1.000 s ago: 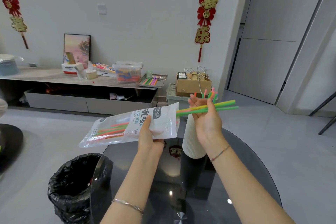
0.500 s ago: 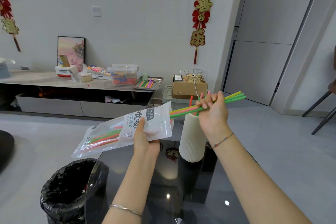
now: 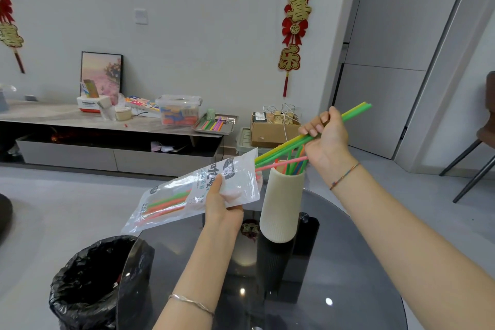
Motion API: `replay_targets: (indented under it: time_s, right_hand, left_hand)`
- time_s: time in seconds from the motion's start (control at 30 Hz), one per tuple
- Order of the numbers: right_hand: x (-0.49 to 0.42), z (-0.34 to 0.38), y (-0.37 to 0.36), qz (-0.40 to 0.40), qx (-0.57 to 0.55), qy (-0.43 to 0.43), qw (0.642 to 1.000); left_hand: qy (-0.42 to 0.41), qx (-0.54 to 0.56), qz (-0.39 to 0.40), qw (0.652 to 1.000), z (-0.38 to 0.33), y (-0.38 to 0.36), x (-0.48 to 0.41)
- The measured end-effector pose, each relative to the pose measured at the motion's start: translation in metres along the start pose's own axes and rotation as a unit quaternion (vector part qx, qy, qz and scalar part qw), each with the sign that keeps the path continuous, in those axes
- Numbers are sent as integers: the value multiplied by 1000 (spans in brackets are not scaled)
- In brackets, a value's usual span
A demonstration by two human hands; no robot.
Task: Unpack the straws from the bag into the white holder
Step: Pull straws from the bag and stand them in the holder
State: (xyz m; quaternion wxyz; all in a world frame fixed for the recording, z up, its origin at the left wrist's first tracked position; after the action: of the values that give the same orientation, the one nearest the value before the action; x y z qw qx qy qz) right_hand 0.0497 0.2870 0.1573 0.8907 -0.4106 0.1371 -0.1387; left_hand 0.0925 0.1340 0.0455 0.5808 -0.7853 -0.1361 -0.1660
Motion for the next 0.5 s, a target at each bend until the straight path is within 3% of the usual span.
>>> replay_targets:
  time_s: [0.13, 0.3, 0.5]
  right_hand:
    - [3, -13, 7, 35, -17, -22, 999]
    - [14, -23, 18, 93, 57, 1, 994]
    - [32, -41, 17, 90, -53, -24, 994]
  left_hand:
    - [9, 12, -15, 1000, -3, 2, -1]
    - [-4, 38, 7, 999, -11, -1, -1]
    - [-15, 22, 0, 1000, -1, -2, -3]
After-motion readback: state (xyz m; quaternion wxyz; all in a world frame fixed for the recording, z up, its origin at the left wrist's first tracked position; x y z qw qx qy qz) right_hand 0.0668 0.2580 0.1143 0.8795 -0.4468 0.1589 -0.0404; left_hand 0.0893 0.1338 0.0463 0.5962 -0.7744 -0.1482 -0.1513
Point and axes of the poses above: each hand's wrist, its own x-axis away from the middle knuckle, its own y-axis out of the back of the hand, z = x × y, the point moved 2 cm from there along -x, towards the middle knuckle, and after that the axes turned 4 degrees about y, right-handed, at the moved point
